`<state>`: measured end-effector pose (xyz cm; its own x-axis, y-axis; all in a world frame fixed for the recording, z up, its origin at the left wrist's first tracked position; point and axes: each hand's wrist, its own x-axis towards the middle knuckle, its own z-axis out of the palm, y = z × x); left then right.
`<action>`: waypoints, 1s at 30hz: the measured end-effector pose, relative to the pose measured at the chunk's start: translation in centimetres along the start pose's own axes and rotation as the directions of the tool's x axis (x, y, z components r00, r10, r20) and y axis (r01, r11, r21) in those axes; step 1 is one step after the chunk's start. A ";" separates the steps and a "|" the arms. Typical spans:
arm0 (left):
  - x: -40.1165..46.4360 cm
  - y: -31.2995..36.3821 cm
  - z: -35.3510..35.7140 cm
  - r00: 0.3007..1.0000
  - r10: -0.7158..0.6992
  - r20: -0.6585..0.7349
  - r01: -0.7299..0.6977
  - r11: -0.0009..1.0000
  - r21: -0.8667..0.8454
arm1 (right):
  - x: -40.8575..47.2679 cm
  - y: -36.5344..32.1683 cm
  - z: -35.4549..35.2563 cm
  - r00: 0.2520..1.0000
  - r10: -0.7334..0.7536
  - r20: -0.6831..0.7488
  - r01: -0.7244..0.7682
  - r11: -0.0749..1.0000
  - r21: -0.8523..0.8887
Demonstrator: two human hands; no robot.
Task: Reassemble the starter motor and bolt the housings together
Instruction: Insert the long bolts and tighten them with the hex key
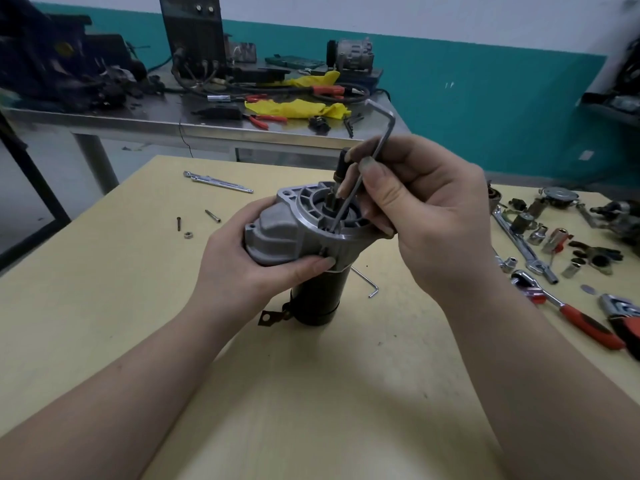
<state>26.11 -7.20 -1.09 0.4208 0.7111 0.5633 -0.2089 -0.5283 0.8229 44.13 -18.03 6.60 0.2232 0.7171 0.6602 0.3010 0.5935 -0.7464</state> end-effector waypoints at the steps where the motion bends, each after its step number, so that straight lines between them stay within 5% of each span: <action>1: 0.0 0.0 0.0 1.000 -0.001 0.000 0.001 1.000 0.004 | 0.0 -0.1 0.1 1.000 0.000 0.000 0.000 1.000 -0.002; 30: 0.0 -0.1 0.0 1.000 0.008 0.007 -0.008 1.000 -0.021 | 0.2 -1.2 0.9 0.999 0.033 0.018 -0.032 0.998 -0.050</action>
<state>26.12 -7.16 -1.19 0.4256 0.7031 0.5697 -0.2312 -0.5241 0.8197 43.01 -18.28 7.58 0.2166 0.7426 0.6337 0.3398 0.5512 -0.7620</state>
